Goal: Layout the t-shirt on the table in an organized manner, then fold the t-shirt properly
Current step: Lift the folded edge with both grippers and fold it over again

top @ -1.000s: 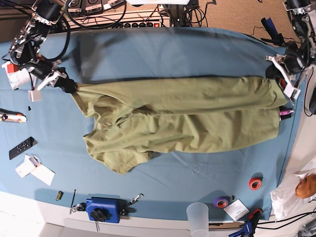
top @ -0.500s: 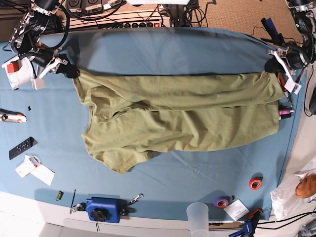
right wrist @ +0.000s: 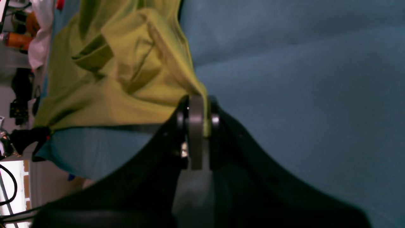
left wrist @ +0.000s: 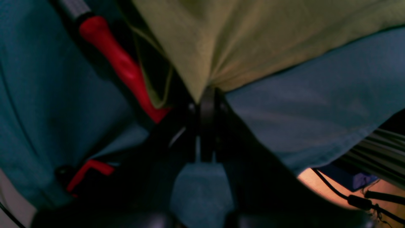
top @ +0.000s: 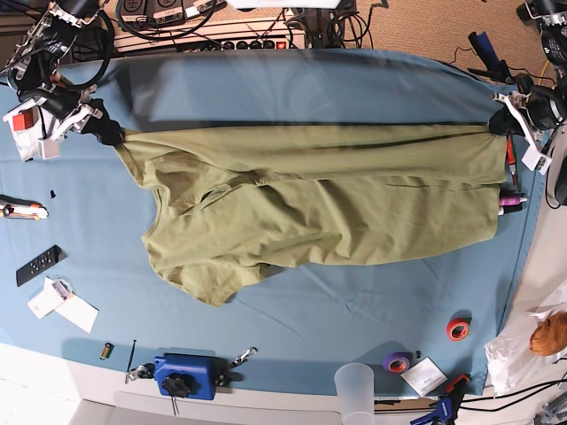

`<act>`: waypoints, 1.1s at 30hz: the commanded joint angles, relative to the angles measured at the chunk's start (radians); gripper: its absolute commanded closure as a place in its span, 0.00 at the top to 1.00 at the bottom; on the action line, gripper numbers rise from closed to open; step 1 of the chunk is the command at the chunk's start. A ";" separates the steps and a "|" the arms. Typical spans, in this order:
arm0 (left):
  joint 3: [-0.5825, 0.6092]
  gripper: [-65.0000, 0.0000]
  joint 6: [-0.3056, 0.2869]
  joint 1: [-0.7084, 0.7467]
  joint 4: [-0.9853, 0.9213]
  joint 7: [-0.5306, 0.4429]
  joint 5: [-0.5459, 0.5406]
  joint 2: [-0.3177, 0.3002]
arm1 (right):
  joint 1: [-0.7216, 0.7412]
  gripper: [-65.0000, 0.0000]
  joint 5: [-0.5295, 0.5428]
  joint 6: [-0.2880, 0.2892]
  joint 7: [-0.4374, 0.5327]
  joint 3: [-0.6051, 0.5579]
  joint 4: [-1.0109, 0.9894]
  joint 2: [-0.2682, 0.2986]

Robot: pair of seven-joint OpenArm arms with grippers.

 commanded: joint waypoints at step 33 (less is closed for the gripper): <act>-0.010 0.00 -0.003 0.073 0.014 0.083 -0.064 -0.095 | -0.116 0.00 0.209 0.001 0.018 0.037 0.014 0.078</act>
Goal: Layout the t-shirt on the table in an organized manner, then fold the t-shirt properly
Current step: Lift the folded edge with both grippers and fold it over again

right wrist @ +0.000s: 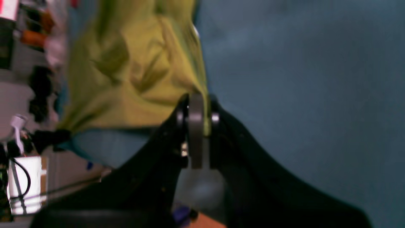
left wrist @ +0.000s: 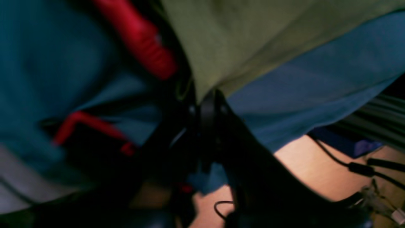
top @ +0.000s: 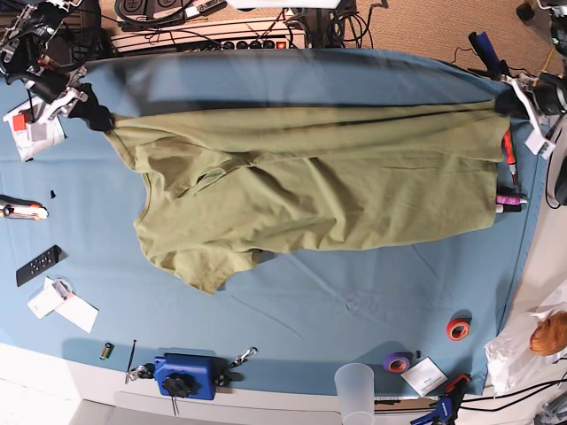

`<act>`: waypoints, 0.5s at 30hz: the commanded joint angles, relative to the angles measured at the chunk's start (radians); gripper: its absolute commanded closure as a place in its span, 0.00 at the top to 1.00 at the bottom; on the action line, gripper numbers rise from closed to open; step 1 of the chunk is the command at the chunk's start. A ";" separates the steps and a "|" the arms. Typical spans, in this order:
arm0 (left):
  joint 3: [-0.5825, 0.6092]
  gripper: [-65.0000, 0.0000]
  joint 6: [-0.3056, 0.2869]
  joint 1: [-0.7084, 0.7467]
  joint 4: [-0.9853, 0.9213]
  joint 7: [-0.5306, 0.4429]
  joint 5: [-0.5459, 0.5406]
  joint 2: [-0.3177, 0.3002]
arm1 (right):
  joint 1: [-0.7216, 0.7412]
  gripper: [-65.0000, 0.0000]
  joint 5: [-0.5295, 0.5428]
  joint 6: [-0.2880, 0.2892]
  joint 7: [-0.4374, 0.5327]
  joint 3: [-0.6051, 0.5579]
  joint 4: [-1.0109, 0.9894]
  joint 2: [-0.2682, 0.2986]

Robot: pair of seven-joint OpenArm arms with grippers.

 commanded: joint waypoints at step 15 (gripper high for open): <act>-0.010 0.00 -0.003 0.018 0.013 0.042 -0.088 -0.032 | -0.058 0.00 0.065 0.001 0.017 0.036 0.014 0.027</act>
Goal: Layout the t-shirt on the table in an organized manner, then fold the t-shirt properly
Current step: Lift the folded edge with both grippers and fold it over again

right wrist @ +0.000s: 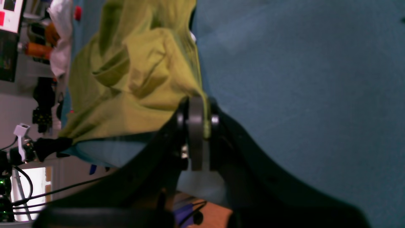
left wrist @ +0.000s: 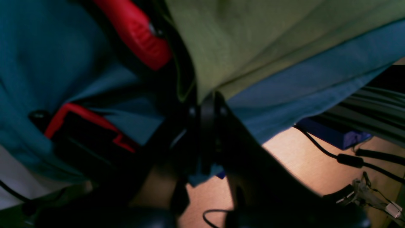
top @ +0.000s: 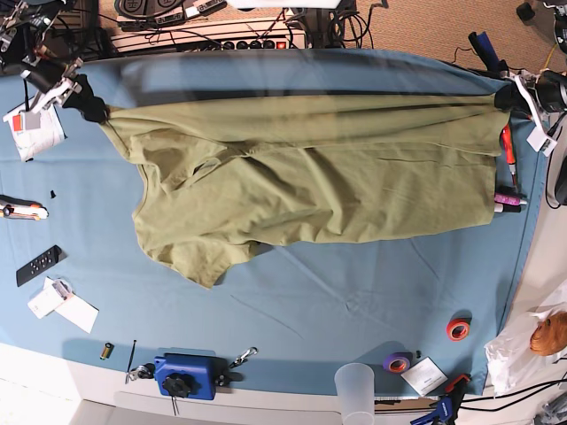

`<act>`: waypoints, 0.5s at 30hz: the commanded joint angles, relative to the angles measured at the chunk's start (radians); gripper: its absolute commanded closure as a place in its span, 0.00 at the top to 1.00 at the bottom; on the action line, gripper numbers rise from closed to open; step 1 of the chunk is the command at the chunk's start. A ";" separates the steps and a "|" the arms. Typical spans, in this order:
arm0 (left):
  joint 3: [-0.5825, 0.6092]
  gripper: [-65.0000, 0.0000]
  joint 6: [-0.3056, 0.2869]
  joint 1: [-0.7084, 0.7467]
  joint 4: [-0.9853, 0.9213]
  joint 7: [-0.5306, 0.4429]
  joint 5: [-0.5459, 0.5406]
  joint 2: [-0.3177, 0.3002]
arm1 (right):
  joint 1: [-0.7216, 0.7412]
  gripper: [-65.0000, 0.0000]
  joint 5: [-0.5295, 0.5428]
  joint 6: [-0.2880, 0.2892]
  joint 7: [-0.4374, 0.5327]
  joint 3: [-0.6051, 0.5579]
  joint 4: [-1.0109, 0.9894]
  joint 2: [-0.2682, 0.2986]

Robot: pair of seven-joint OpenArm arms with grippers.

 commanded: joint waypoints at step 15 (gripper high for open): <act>-0.010 0.33 -0.003 -0.003 0.013 -0.047 -0.010 -0.024 | 0.001 0.15 0.034 0.001 0.018 0.011 0.014 0.028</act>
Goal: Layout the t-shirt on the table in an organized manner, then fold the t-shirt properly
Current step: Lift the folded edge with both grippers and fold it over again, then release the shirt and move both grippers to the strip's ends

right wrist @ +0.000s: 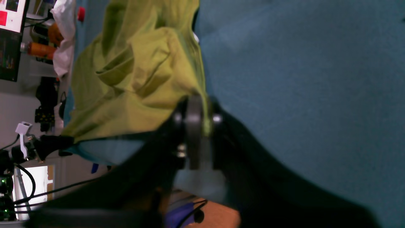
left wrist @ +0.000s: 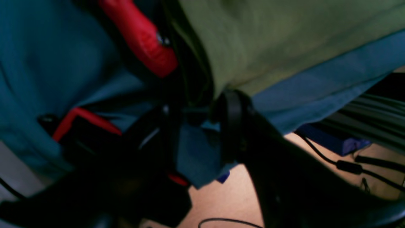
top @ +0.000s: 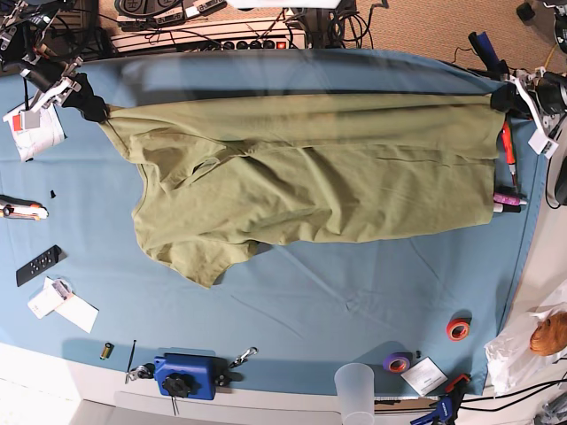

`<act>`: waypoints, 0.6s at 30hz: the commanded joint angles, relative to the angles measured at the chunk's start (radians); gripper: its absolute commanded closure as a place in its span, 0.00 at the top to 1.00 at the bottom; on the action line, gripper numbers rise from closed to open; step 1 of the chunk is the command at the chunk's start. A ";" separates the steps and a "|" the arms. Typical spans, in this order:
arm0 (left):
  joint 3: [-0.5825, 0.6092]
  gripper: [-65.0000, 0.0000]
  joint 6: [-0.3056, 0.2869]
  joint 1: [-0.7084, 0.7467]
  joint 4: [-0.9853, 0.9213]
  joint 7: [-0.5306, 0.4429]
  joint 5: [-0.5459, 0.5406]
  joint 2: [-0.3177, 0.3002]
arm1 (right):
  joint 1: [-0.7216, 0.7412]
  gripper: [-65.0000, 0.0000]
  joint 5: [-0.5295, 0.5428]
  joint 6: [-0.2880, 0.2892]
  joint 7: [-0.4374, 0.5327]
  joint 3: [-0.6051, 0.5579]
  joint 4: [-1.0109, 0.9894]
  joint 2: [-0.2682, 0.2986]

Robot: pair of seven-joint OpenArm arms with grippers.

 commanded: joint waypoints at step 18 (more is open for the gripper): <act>-0.010 0.50 -0.004 -0.006 0.013 -0.068 -0.014 -0.024 | 0.002 0.19 0.038 0.001 0.017 0.011 0.014 0.086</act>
